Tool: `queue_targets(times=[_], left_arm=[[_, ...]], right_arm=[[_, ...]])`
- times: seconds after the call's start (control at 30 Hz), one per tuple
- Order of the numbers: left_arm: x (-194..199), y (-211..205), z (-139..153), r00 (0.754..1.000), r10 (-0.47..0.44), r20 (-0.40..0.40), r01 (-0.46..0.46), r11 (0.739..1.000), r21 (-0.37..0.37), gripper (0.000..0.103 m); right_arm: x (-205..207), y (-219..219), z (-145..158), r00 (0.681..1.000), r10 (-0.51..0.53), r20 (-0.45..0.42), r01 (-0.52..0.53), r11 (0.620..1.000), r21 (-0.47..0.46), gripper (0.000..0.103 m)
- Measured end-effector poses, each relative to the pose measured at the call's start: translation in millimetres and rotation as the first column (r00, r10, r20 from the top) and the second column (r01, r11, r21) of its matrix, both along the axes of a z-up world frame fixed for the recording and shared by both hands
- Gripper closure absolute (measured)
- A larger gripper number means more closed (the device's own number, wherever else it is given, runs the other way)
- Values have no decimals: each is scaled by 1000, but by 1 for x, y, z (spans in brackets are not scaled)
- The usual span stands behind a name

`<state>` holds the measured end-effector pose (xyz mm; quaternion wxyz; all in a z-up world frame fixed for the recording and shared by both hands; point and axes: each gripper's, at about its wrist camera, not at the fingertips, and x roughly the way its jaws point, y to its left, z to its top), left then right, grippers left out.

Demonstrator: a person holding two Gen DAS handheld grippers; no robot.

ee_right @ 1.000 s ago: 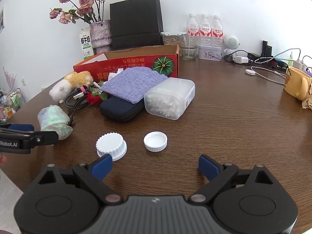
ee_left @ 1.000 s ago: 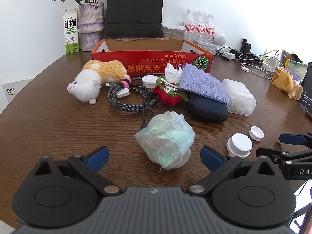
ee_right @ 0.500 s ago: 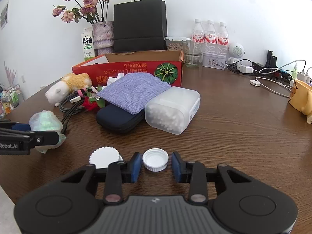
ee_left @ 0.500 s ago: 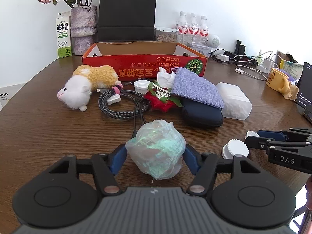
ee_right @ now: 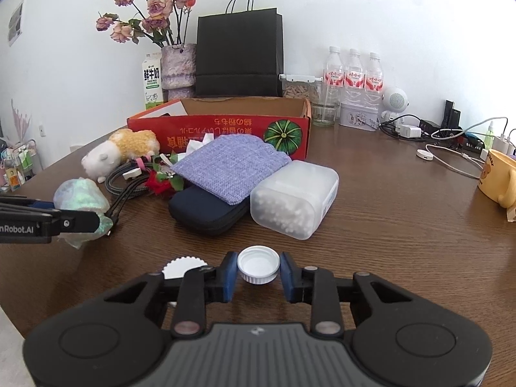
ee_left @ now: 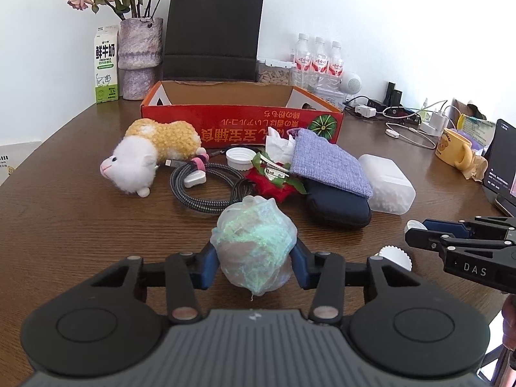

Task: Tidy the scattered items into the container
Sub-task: 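Carry the plastic bag with left tool while right tool carries the cap over the box, then open left tool to drop the bag while right tool releases the cap into the box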

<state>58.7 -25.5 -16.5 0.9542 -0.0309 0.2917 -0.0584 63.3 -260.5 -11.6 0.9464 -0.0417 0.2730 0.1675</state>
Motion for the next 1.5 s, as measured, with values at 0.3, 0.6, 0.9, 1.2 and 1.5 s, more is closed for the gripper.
queue_targets(times=[0.3,0.6,0.9,1.2,1.5], left_arm=[[17,18,34,994,16,106,-16,1000,0,57],[58,28,74,978,46,202,-45,999,-9,57],[128,47,91,975,108,192,-93,992,-85,57],[211,51,88,973,164,161,-151,984,-91,57],[280,56,40,972,232,-24,-233,970,-69,57]], right_arm=[[20,18,45,992,8,129,-10,1000,15,76],[72,45,88,979,26,203,-46,994,96,76],[149,70,111,978,4,207,-34,989,144,76],[246,92,93,994,-36,103,24,993,113,76],[302,107,45,998,-44,-44,46,998,38,76]])
